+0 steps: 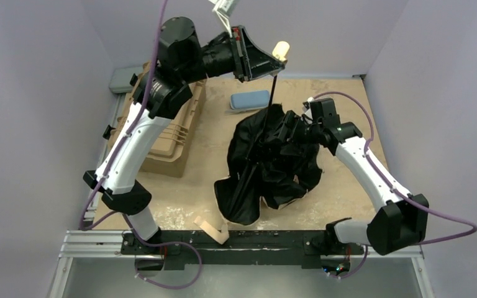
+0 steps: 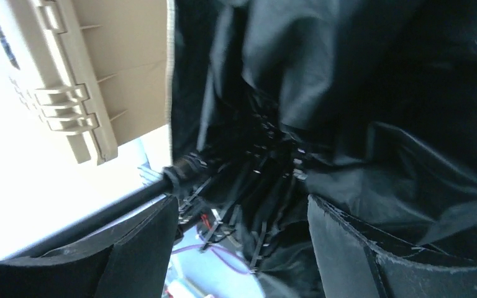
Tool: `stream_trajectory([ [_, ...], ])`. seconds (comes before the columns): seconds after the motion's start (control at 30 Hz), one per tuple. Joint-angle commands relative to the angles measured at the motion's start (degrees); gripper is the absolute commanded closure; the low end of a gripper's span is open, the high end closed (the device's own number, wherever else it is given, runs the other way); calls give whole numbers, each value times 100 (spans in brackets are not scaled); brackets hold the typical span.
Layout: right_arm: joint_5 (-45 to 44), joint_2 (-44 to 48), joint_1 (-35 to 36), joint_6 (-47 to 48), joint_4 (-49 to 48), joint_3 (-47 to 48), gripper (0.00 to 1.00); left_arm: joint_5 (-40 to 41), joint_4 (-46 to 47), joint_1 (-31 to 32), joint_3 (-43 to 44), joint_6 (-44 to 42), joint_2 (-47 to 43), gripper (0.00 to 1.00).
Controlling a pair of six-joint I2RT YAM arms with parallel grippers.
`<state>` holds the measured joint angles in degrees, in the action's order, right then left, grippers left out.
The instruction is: Open the umbrella
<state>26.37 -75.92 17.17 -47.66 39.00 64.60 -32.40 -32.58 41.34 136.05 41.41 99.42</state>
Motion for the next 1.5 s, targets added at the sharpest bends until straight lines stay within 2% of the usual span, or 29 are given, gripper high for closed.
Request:
stream_trajectory([
  [0.0,-161,581,10,487,-755,-85,25,422,2047,1,484,10,-530,100],
  [0.07,-482,946,14,733,-1096,-277,25,475,2338,-3,293,-22,-633,100],
  [0.13,-852,1492,14,961,-1651,-744,25,524,2602,-1,-272,-75,-883,100],
  [0.27,-1569,3064,41,1491,-3246,-1980,25,796,3059,-3,-2203,-21,-1765,100],
  [0.37,-1962,3522,50,1534,-3840,-2326,23,1123,3169,6,-3487,106,-2298,100],
  [0.47,-1670,3099,45,980,-3421,-1896,23,1337,3168,6,-4273,191,-2623,100],
  [0.53,-1353,2571,47,263,-2984,-1495,23,1346,3170,14,-4815,224,-2758,100],
  [0.67,-790,1199,54,-640,-1065,-512,24,1333,3169,9,-5741,467,-3088,100],
  [0.7,-588,921,85,-846,-888,-545,23,1352,3280,20,-5959,540,-3197,100],
  [0.77,-146,884,192,-1503,-1333,-1052,22,1429,3478,33,-6299,608,-3458,100],
  [0.83,105,1065,243,-2522,-2038,-1668,21,1486,3434,32,-6466,588,-3603,100],
  [0.9,139,1122,260,-3027,-2163,-1868,18,1487,3318,33,-6498,533,-3690,100],
  [1.07,85,577,334,-2617,-1002,-1144,13,1413,3065,42,-6391,418,-3758,100],
  [1.2,398,372,394,-2881,-1469,-1249,13,1301,3081,60,-6317,341,-3735,100],
  [1.33,382,244,443,-2869,-1442,-1164,14,1206,2987,67,-6157,236,-3649,100],
  [1.47,553,218,465,-2594,-1564,-1008,22,1158,2776,67,-5892,17,-3439,100],
])
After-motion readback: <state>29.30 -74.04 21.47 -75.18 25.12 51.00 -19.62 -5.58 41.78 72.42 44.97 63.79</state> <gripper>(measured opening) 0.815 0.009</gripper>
